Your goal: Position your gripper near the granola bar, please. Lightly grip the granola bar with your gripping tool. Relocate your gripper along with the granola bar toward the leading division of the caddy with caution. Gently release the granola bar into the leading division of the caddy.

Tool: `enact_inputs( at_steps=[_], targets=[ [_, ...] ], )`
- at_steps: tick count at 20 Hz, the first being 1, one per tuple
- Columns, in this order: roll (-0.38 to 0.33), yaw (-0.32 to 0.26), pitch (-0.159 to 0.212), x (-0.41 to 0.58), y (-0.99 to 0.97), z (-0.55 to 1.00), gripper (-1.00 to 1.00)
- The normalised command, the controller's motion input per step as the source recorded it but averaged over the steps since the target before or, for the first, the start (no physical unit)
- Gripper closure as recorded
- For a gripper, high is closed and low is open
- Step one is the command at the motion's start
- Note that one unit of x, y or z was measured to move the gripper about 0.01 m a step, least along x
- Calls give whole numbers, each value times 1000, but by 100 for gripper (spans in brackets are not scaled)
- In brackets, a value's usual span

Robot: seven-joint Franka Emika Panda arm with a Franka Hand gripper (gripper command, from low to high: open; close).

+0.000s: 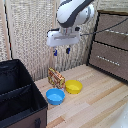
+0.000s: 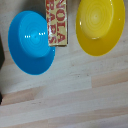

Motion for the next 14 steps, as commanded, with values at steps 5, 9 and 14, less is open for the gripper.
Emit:
enact_inputs(
  at_steps=[5,9,14],
  targets=[
    [2,1,27,358,30,-260,-100],
    [31,0,0,653,0,-213,-100],
    [11,0,28,561,0,-281,-100]
  ],
)
